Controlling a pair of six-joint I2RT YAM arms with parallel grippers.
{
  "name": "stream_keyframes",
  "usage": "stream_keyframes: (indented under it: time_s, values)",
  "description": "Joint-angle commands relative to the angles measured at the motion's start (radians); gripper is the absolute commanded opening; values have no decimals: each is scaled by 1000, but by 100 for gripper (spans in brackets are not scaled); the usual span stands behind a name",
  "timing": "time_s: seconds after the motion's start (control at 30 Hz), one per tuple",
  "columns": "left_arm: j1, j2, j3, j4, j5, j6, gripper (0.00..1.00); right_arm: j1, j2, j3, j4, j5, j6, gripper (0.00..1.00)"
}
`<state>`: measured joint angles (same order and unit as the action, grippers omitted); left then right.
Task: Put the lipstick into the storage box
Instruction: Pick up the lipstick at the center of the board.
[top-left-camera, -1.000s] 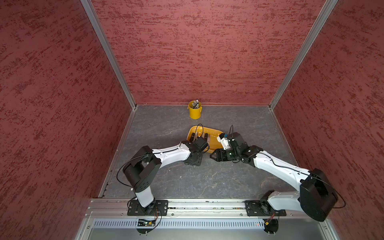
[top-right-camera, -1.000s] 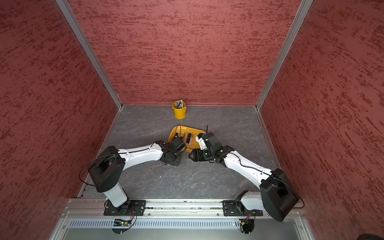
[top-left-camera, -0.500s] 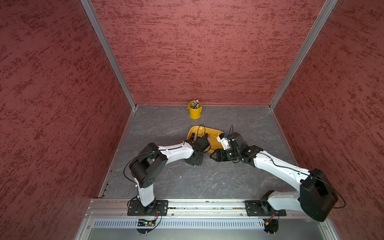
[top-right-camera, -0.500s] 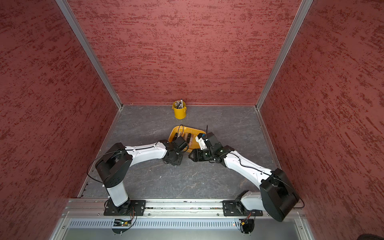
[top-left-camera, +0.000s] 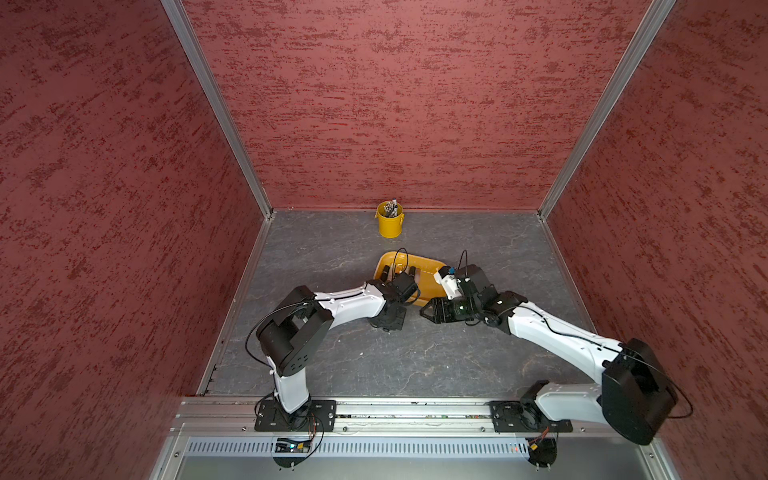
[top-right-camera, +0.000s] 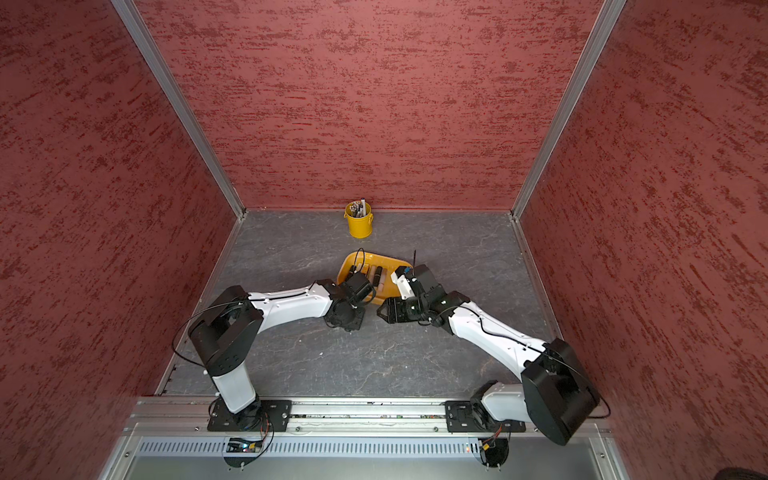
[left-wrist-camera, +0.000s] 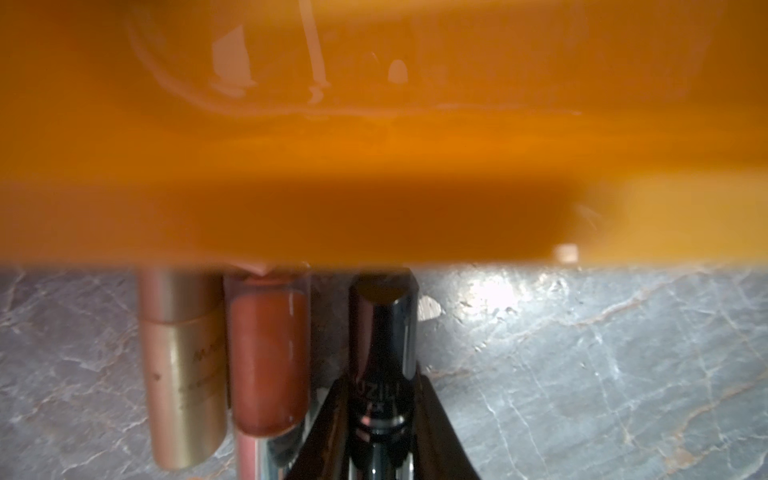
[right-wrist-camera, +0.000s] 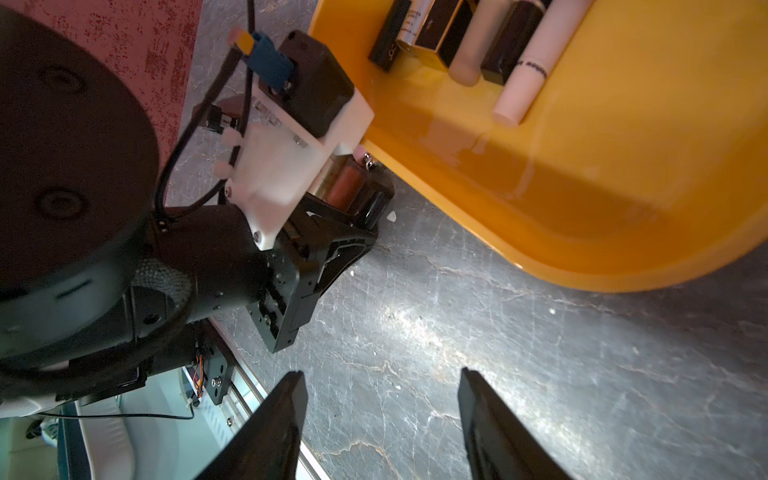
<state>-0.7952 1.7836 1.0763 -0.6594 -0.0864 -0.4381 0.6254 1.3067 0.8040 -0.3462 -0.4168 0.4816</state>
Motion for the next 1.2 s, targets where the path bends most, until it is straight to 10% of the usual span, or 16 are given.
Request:
stream_keyframes:
  time_s: [0.0, 0.53, 1.17]
  values:
    - [11, -85, -51, 23, 88, -18, 8, -10, -33, 9, 6, -36, 20, 63]
    - [271, -646, -194, 331, 726, -123, 12, -93, -96, 161, 213, -366, 196, 63]
    - [303, -690, -269, 785, 983, -353, 13, -97, -31, 187, 538, -534, 409, 63]
